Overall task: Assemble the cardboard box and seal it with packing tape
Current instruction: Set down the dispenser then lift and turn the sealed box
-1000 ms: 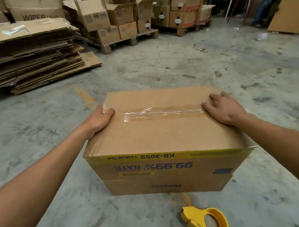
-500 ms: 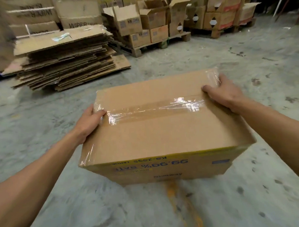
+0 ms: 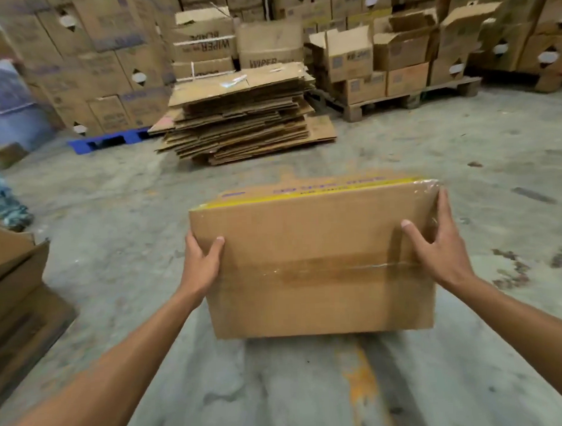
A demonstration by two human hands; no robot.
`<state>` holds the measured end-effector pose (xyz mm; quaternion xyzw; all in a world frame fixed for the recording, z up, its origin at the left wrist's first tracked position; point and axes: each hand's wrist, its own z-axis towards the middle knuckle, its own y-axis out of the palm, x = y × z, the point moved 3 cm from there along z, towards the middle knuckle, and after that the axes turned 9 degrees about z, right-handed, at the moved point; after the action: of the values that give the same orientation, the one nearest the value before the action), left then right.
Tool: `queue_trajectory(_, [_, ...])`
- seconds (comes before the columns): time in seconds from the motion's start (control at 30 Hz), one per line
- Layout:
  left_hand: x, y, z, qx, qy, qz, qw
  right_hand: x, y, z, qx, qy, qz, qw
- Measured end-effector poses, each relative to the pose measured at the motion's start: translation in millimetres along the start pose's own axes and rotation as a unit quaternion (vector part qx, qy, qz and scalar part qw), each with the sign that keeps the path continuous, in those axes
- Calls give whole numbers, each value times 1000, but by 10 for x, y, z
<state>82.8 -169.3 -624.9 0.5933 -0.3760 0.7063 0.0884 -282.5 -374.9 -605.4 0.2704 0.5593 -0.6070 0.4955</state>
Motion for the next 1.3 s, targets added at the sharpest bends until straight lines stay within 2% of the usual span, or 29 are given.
queue_trajectory(0.07, [-208, 95, -138, -8, -22, 15, 1000, 218, -1, -73, -14, -1, -11, 1000])
queue_trajectory(0.17, [-214, 22, -111, -6, -47, 0, 999, 145, 151, 163, -32, -19, 15, 999])
queue_trajectory(0.3, [-144, -344, 15, 105, -104, 1, 989, -194, 632, 474, -49, -57, 71, 995])
queue_trajectory(0.4, [-220, -738, -62, 177, -128, 21, 976, -435, 1079, 606, -64, -24, 99, 993])
queue_trajectory(0.57, [-318, -1347, -343, 228, -156, -8, 961, -815, 1579, 813, -102, -41, 25, 994])
queue_trajectory(0.7, [-236, -1407, -505, 246, -153, -49, 956, -971, 1622, 1044, -167, -86, -27, 982])
queue_trajectory(0.83, [-207, -1424, -611, 241, -162, 1, 957, -1011, 1681, 1266, -279, -97, -91, 951])
queue_trajectory(0.9, [-159, -1522, -646, 232, -176, 24, 956, -1068, 1749, 1325, -326, -59, -64, 941])
queue_trajectory(1.03, [-156, -1591, -747, 116, -229, 71, 964, -1023, 1739, 1254, -418, 42, -12, 907])
queue_trajectory(1.17, [-269, -1588, -737, 41, -255, 45, 965, -844, 1606, 1212, -440, 86, 8, 894])
queue_trajectory(1.3, [-190, -1404, -572, 42, -236, -22, 971, -671, 1507, 1286, -436, 135, 73, 887])
